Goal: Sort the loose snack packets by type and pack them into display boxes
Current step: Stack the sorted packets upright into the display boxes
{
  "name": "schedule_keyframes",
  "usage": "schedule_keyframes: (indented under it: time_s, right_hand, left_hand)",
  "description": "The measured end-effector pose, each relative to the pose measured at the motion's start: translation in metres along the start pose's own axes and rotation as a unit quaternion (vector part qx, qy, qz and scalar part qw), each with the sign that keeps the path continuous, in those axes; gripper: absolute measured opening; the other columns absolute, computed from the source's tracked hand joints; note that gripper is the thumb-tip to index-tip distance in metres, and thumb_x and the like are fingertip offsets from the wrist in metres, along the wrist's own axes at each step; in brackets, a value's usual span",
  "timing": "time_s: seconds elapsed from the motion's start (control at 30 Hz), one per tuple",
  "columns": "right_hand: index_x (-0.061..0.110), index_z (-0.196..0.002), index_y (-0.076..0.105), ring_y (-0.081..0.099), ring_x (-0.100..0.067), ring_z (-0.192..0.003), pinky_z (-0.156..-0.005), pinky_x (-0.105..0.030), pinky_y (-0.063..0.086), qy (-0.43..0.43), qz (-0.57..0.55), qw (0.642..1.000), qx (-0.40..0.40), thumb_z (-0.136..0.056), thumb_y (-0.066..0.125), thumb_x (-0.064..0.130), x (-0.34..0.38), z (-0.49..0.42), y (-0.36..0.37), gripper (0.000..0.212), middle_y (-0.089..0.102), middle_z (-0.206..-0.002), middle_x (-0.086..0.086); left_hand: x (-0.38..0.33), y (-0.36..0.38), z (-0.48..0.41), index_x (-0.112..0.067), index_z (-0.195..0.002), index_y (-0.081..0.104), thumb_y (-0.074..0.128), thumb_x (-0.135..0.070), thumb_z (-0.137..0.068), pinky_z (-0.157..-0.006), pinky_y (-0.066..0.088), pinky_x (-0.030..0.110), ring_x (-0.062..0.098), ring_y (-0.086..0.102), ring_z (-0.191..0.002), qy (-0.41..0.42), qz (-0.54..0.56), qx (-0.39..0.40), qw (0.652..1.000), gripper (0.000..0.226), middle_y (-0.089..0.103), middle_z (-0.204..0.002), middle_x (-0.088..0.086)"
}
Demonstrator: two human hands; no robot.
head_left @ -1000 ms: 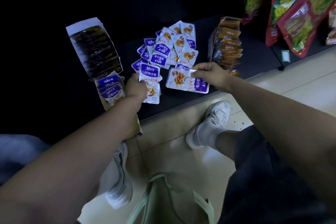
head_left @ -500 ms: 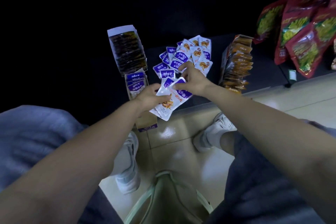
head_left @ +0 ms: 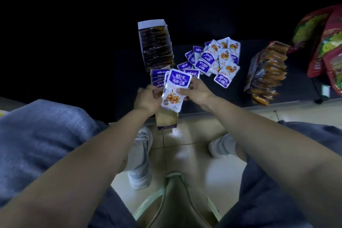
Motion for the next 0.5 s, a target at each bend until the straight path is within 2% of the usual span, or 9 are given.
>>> schedule_keyframes:
  time_s: [0.07,0.13,0.2,0.27,0.37,0.43,0.5]
  right_hand:
    - [0.010,-0.117,0.050,0.062,-0.019,-0.100,-0.076,-0.027,0.055,-0.027,0.010,1.000,-0.003,-0.086,0.066,-0.001,0.007,-0.010,0.007,0.036,0.064,-0.107,-0.006]
    - [0.008,-0.121,0.050,0.060,-0.018,-0.103,-0.086,-0.031,0.053,-0.058,0.073,0.996,0.010,-0.086,0.065,-0.002,0.010,-0.019,0.018,0.040,0.063,-0.111,-0.008]
    - [0.012,-0.112,0.053,0.061,-0.021,-0.103,-0.089,-0.034,0.051,-0.082,0.143,0.986,0.007,-0.085,0.064,-0.002,0.006,-0.028,0.026,0.032,0.063,-0.109,-0.007]
    - [0.016,-0.099,0.055,0.061,-0.024,-0.100,-0.087,-0.036,0.051,-0.104,0.193,0.975,-0.035,-0.084,0.062,-0.004,0.001,-0.035,0.030,0.025,0.062,-0.107,-0.010]
    - [0.010,-0.107,0.059,0.055,-0.023,-0.103,-0.088,-0.026,0.046,-0.109,0.253,0.953,-0.130,-0.083,0.064,-0.001,-0.005,-0.041,0.029,0.026,0.053,-0.116,-0.014]
    - [0.007,-0.113,0.054,0.052,-0.019,-0.097,-0.081,-0.021,0.041,-0.106,0.228,0.954,-0.164,-0.084,0.066,0.002,-0.004,-0.042,0.027,0.032,0.049,-0.116,-0.012]
    - [0.006,-0.114,0.048,0.050,-0.015,-0.089,-0.075,-0.020,0.039,-0.094,0.187,0.964,-0.167,-0.083,0.069,0.005,-0.003,-0.045,0.027,0.037,0.048,-0.109,-0.009]
  left_hand:
    - [0.007,-0.008,-0.003,-0.017,-0.131,0.048,0.059,-0.026,-0.092,-0.084,0.043,0.026,0.026,0.055,-0.110,-0.017,-0.029,-0.035,0.999,0.041,0.043,-0.127,0.012]
    - [0.012,-0.003,-0.007,-0.022,-0.138,0.040,0.060,-0.029,-0.092,-0.084,0.041,0.028,0.028,0.051,-0.116,-0.027,-0.022,0.003,0.999,0.050,0.040,-0.135,0.014]
    - [0.016,0.003,-0.009,-0.025,-0.139,0.036,0.066,-0.024,-0.088,-0.085,0.044,0.031,0.026,0.052,-0.114,-0.025,-0.002,0.033,0.999,0.059,0.046,-0.133,0.012]
    - [0.017,0.006,-0.007,-0.025,-0.139,0.033,0.067,-0.011,-0.084,-0.083,0.046,0.033,0.024,0.055,-0.106,-0.016,0.000,0.038,0.999,0.066,0.054,-0.122,0.010]
    - [0.016,0.008,-0.004,-0.025,-0.139,0.030,0.065,-0.004,-0.082,-0.079,0.048,0.035,0.025,0.058,-0.098,-0.004,-0.016,0.038,0.999,0.070,0.056,-0.104,0.006]
    - [0.015,0.007,-0.004,-0.024,-0.138,0.031,0.064,-0.005,-0.082,-0.074,0.046,0.033,0.023,0.058,-0.094,0.003,-0.023,0.029,0.999,0.067,0.057,-0.104,0.006]
    - [0.014,0.006,-0.005,-0.023,-0.136,0.033,0.064,-0.009,-0.084,-0.072,0.042,0.030,0.020,0.055,-0.093,0.006,-0.032,0.016,0.999,0.062,0.056,-0.113,0.009]
Point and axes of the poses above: each hand's wrist, its own z-axis away from the middle knuckle, its own y-axis out of the palm, x = y × z, the point moved 5 cm from there along -z, towards the middle knuckle
